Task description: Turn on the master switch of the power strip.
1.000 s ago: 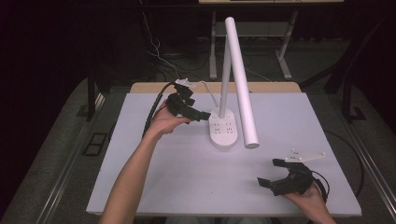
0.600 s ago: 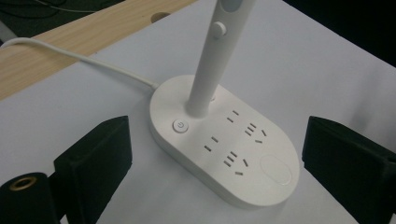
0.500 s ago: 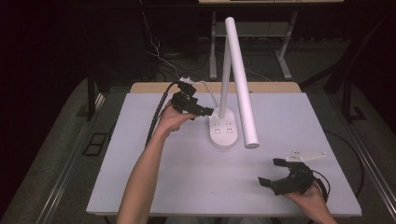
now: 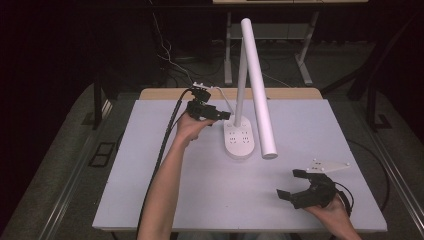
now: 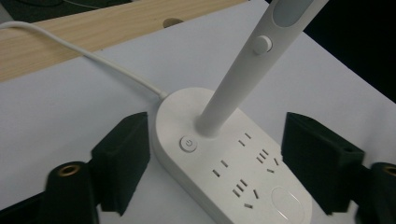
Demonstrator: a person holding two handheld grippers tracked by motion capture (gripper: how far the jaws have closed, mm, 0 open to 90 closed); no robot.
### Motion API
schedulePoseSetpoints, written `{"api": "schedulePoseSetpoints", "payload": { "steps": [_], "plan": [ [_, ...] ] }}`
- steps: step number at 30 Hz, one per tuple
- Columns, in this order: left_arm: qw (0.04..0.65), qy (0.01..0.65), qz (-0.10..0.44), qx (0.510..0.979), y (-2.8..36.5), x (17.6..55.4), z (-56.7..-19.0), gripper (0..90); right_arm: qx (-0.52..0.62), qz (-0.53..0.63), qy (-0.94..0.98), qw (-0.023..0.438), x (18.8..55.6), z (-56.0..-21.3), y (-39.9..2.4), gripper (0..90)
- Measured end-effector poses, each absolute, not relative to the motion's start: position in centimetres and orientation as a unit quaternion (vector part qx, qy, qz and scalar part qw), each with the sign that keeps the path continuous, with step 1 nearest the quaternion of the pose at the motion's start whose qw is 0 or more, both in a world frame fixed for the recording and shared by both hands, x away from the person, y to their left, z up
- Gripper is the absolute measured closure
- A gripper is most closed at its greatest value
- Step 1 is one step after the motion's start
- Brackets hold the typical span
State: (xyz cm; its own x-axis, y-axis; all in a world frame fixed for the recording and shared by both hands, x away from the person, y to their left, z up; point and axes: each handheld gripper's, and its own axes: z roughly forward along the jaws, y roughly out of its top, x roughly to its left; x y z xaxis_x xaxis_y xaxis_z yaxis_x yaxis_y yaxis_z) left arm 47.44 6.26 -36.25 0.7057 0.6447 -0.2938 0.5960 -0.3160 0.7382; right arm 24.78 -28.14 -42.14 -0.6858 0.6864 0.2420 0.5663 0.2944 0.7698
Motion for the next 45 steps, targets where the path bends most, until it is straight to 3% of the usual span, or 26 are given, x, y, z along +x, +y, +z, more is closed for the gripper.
{"api": "schedulePoseSetpoints", "payload": {
  "steps": [14, 19, 25, 45],
  "plan": [
    [0.451, 0.412, 0.025, 0.791, 4.9, 48.1, -38.0, 59.4, 0.386, 0.447, 0.804, 0.068, 24.8, -42.1, -28.0, 0.1],
    [0.45, 0.418, 0.023, 0.789, 4.6, 48.4, -38.6, 67.7, 0.387, 0.447, 0.804, 0.066, 24.8, -42.1, -28.1, 0.1],
    [0.443, 0.424, 0.036, 0.789, 3.9, 48.3, -39.1, 88.3, 0.387, 0.447, 0.804, 0.068, 24.8, -42.1, -28.1, 0.1],
    [0.407, 0.427, 0.048, 0.806, 2.3, 48.6, -41.5, 90.0, 0.391, 0.443, 0.804, 0.067, 24.9, -42.2, -28.3, 0.1]
  ]
}}
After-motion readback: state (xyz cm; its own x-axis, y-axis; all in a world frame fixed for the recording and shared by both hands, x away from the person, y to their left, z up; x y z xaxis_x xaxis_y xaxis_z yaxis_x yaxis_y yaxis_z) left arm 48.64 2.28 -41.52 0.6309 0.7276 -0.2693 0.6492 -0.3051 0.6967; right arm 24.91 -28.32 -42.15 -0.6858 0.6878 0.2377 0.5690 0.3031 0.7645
